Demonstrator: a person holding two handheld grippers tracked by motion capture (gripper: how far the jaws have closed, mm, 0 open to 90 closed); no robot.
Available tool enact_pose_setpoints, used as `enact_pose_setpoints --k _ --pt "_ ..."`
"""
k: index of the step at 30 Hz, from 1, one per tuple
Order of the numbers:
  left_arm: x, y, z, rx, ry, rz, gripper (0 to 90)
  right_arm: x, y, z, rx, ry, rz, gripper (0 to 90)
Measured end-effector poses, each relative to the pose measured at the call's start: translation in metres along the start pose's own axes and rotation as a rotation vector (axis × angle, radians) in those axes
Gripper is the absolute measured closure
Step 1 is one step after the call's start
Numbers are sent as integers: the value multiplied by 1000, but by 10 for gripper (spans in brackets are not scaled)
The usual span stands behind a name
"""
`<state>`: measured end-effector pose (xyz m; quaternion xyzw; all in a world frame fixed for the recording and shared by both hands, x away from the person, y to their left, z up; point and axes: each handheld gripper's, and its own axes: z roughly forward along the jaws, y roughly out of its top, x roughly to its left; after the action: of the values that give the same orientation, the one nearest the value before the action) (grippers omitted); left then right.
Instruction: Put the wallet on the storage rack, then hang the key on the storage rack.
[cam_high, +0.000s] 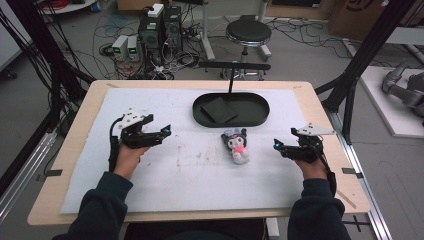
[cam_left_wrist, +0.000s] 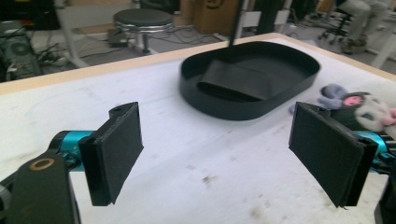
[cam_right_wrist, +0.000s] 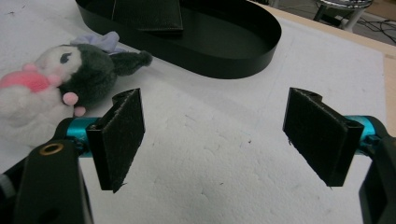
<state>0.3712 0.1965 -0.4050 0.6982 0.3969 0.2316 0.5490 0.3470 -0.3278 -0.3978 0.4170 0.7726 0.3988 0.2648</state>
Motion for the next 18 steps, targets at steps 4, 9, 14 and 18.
enact_pose_setpoints --k 4,9,14,18 --pt "13 -10 -14 5 19 -23 171 1 0 6 16 10 -5 207" --pt "19 -17 -25 -4 50 -25 171 4 0 7 16 19 -11 208" --pt "21 -17 -29 -19 50 -39 171 5 -1 3 16 13 1 208" --pt "24 -20 -31 -6 52 -79 171 6 -2 4 21 22 17 207"
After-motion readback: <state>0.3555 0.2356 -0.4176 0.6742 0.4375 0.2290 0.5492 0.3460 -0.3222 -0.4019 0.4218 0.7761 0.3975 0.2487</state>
